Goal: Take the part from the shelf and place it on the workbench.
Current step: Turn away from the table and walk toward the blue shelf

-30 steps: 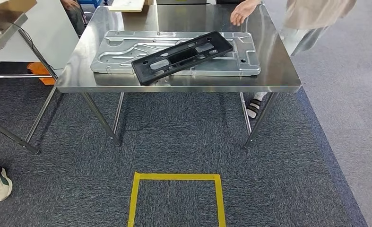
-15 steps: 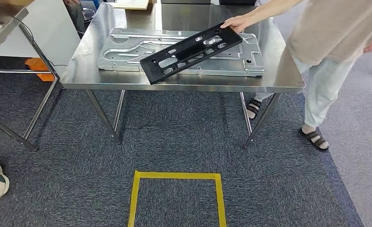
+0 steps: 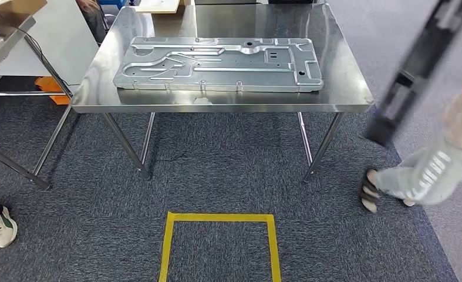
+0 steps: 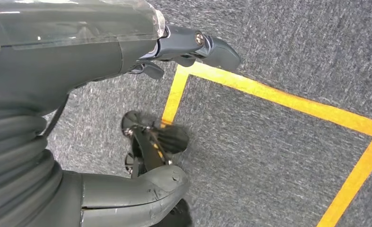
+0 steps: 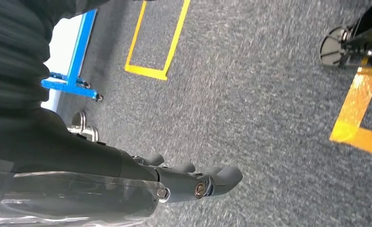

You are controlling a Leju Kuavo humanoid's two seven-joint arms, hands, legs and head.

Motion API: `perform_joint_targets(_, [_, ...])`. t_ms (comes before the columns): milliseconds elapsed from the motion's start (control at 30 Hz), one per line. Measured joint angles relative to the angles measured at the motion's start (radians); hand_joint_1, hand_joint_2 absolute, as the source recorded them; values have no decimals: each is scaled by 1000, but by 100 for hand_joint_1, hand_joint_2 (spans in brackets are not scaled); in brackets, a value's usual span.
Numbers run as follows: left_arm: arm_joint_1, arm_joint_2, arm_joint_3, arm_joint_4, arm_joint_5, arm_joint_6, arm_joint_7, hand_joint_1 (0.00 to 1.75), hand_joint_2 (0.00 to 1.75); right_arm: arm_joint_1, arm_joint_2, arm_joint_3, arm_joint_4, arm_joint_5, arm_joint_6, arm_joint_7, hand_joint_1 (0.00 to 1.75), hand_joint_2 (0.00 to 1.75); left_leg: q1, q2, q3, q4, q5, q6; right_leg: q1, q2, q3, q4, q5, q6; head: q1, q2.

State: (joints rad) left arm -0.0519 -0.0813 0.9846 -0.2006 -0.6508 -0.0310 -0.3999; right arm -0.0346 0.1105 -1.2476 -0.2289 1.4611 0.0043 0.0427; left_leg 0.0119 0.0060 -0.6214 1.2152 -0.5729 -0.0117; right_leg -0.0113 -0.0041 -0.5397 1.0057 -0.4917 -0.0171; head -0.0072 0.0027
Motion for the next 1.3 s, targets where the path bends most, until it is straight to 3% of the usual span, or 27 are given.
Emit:
perform_joint_targets(67, [-1,1,0,0,0,0,0,0,175,-1,0,0,0,0,0,0,0,175,-2,0,67,-141,55,8,2,1,0,5,-3,6,0,0])
perform_joint_targets(100, [-2,1,0,0,0,0,0,0,175,-1,0,0,0,0,0,0,0,175,-3,0,87,-185,67,13,3,1,-1,7,-3,11,0,0])
perform_joint_targets(200, [-2,1,0,0,0,0,0,0,175,-1,0,0,0,0,0,0,0,175,-6,-2,94,-211,71,29,5,2,-4,6,-2,28,0,0])
perform_joint_targets(267, [-2,1,0,0,0,0,0,0,175,-1,0,0,0,0,0,0,0,175,-2,-1,96,-218,79,43,4,3,-13,29,-22,39,0,0])
perform_joint_targets(367, [-2,0,1,0,0,0,0,0,175,0,0,0,0,0,0,0,0,175,-1,1,92,-222,85,54,0,4,-89,199,-119,51,0,0])
perform_joint_targets(400, [-2,0,1,0,0,0,0,0,175,0,0,0,0,0,0,0,0,175,-2,2,91,-221,85,55,-1,4,-118,261,-141,54,0,0])
perform_joint_targets(433, [-1,1,1,0,0,0,0,0,175,1,0,0,0,0,0,0,0,175,-2,2,91,-221,85,54,-2,4,-132,290,-142,55,0,0])
perform_joint_targets(467, [-1,1,2,0,0,0,0,0,175,1,0,0,0,0,0,0,0,175,-2,1,92,-220,85,54,-2,3,-128,282,-124,55,0,0])
perform_joint_targets(500, [-1,0,2,0,0,0,0,0,175,1,0,0,0,0,0,0,0,175,-2,1,94,-220,84,52,-2,3,-104,232,-89,53,0,0])
perform_joint_targets(567, [-2,0,2,0,0,0,0,0,175,1,0,0,0,0,0,0,0,175,-4,-1,97,-218,80,46,-1,3,-36,90,-23,46,0,0])
perform_joint_targets(633, [-2,-1,2,0,0,0,0,0,175,0,0,0,0,0,0,0,0,175,-8,0,95,-214,77,37,4,4,-5,16,-4,36,0,0])
perform_joint_targets(733, [-3,-1,2,0,0,0,0,0,175,0,0,0,0,0,0,0,0,175,-8,0,92,-209,72,22,4,4,-5,7,-4,20,0,0])
perform_joint_targets(800, [-3,-1,2,0,0,0,0,0,87,0,0,0,0,0,0,0,0,87,-5,-1,72,-159,35,13,0,2,-3,1,0,6,0,0])
perform_joint_targets(867, [-3,-1,2,0,0,-1,-1,0,0,0,0,0,0,0,0,0,0,0,-2,-1,18,-40,-30,5,0,1,-4,-1,1,-2,0,0])
perform_joint_targets(933, [-1,-1,2,0,-4,-26,-29,0,0,0,0,0,0,0,6,12,0,0,0,-1,-26,56,-60,0,2,1,-4,1,1,-3,0,0])
perform_joint_targets(967, [1,-1,1,0,-9,-52,-60,0,0,0,-1,0,0,1,12,24,0,0,0,-1,-27,57,-47,0,2,1,-4,2,1,-3,0,0])
perform_joint_targets(1000, [1,0,0,0,-14,-83,-96,0,0,0,-1,0,1,1,20,39,0,0,0,-1,-9,20,-19,1,2,1,-4,5,1,-2,0,0])
perform_joint_targets(1067, [-1,0,-6,0,-24,-122,-149,0,0,-1,-1,0,1,2,34,59,0,0,-1,-2,55,-112,44,10,4,1,-5,11,0,0,0,0])
perform_joint_targets(1133, [-4,0,-10,0,-29,-129,-164,0,0,-4,-1,0,2,3,40,67,0,0,-5,-2,92,-192,70,20,6,3,-12,17,1,8,0,0])
perform_joint_targets(1233, [-3,-1,-15,0,-30,-131,-168,0,0,-5,-2,0,2,3,41,69,0,0,-6,0,86,-205,81,33,6,5,-19,20,5,26,0,0])
perform_joint_targets(1300, [-4,-2,-17,0,-30,-131,-170,0,0,-4,-2,0,3,3,41,70,0,0,0,3,78,-215,98,50,6,5,-33,53,-35,36,0,0])
